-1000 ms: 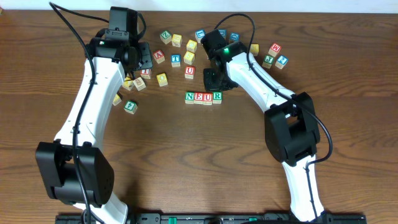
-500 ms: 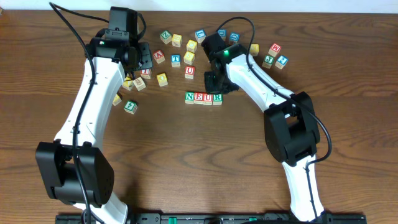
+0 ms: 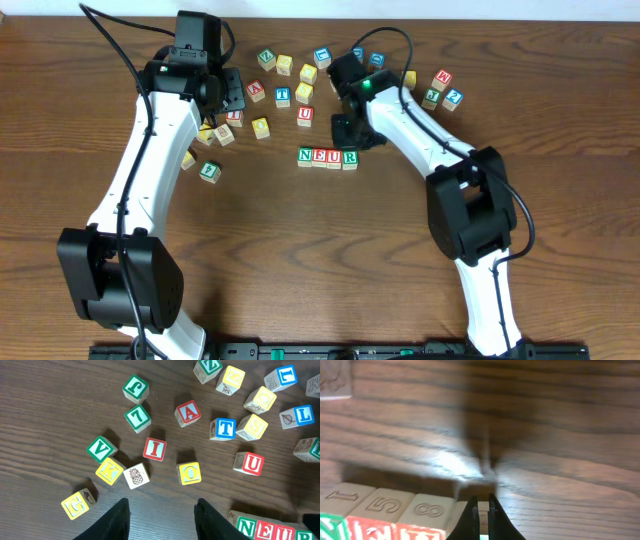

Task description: Spell out NEURIPS

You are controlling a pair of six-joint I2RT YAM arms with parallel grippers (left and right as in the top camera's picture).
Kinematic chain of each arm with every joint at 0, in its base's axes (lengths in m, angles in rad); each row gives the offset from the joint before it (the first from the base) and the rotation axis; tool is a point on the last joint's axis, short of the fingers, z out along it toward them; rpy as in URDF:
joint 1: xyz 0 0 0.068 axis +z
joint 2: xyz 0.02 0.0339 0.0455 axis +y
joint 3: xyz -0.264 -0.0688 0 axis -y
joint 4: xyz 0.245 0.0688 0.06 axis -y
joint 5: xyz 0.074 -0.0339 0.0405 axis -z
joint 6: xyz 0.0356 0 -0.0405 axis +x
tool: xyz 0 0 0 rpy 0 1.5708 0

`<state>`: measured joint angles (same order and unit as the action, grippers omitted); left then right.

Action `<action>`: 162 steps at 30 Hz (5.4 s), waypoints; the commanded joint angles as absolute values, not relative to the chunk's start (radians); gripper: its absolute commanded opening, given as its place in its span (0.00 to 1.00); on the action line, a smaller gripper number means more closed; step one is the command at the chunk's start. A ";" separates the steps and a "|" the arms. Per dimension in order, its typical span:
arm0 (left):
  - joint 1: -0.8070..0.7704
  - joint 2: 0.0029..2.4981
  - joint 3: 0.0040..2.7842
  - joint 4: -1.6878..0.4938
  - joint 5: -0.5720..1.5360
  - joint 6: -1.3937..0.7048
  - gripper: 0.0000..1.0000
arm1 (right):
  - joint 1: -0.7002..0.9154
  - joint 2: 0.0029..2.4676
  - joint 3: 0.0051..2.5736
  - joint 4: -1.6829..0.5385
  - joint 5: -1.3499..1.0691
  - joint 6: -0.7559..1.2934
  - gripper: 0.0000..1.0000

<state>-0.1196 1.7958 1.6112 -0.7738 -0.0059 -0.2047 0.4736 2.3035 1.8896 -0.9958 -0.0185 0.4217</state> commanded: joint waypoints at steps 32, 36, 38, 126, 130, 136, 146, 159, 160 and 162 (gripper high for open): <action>-0.118 1.807 1.605 -0.772 -0.012 -0.187 0.42 | 0.488 2.299 1.885 -1.217 -0.029 0.452 0.01; -0.118 1.807 1.605 -0.772 -0.011 -0.187 0.42 | 0.493 2.299 1.885 -1.212 -0.030 0.452 0.01; -0.118 1.807 1.605 -0.773 -0.012 -0.187 0.42 | 0.493 2.299 1.884 -1.204 -0.035 0.452 0.01; -0.118 1.521 1.709 -0.978 -0.007 -0.257 0.41 | 0.357 2.081 2.192 -1.345 -0.090 0.245 0.54; -0.118 1.515 1.709 -1.048 -0.007 -0.256 0.41 | 0.357 2.061 2.192 -1.390 -0.106 0.245 0.59; -0.118 1.515 1.708 -1.092 -0.007 -0.256 0.42 | 0.357 2.061 2.191 -1.409 -0.107 0.245 0.60; -0.118 1.517 1.707 -1.075 -0.009 -0.255 0.41 | 0.363 2.061 2.190 -1.333 -0.104 0.245 0.63; -0.118 1.591 1.706 -0.943 -0.012 -0.255 0.42 | 0.362 2.089 2.189 -1.145 -0.006 0.245 0.66; -0.118 1.596 1.706 -0.939 -0.013 -0.255 0.42 | 0.362 2.093 2.189 -1.136 -0.006 0.245 0.66; -0.118 1.606 1.706 -0.928 -0.017 -0.243 0.42 | 0.361 2.103 2.189 -1.117 -0.006 0.246 0.66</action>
<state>-0.1196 1.5814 1.6836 -0.9379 -0.0059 -0.2432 0.3630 2.0823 2.1757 -1.1358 -0.0311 0.2516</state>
